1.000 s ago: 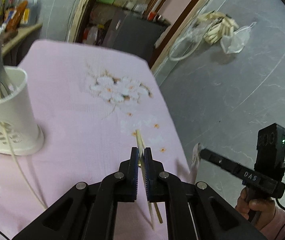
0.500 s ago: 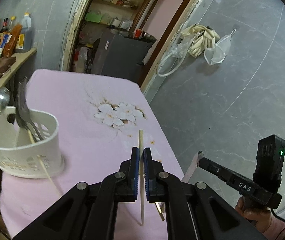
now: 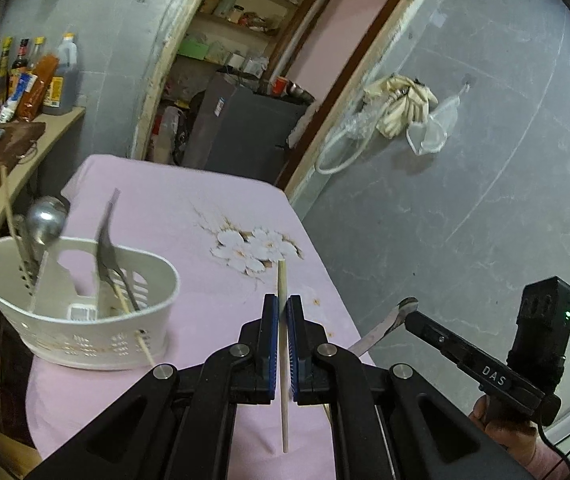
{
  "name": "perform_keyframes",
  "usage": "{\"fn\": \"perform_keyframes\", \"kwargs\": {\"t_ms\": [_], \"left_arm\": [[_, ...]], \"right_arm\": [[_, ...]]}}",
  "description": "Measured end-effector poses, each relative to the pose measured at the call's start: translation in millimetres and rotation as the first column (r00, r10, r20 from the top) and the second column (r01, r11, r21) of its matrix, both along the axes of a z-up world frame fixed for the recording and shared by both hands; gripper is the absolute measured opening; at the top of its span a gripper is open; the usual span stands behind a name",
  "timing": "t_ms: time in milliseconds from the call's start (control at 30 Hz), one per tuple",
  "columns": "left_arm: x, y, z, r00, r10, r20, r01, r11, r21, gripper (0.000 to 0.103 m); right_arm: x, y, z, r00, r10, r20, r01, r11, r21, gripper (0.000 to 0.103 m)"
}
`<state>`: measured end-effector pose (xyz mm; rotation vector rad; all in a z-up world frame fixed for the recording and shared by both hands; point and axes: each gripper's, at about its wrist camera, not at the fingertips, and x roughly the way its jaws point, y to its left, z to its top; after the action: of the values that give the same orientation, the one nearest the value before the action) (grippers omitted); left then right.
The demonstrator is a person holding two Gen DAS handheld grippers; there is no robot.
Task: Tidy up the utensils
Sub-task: 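Lift the chopstick and silver spoon and carry them over the white holder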
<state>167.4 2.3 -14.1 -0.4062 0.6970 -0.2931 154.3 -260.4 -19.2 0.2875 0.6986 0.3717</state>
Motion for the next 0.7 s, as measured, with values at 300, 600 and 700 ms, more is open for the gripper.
{"fn": "perform_keyframes", "kwargs": {"t_ms": [300, 600, 700], "left_arm": [[-3, 55, 53, 0.99, 0.1, 0.101, -0.101, 0.995, 0.007, 0.005], [-10, 127, 89, 0.949, 0.242, 0.201, -0.253, 0.967, 0.033, 0.005], [-14, 148, 96, 0.929, 0.288, 0.233, -0.305, 0.952, 0.04, 0.005]], "right_arm": [[2, 46, 67, 0.986, 0.066, 0.156, -0.068, 0.998, 0.007, 0.001], [23, 114, 117, 0.937, 0.18, 0.3, -0.194, 0.981, 0.019, 0.001], [29, 136, 121, 0.924, 0.211, 0.319, -0.226, 0.974, 0.008, 0.001]]}}
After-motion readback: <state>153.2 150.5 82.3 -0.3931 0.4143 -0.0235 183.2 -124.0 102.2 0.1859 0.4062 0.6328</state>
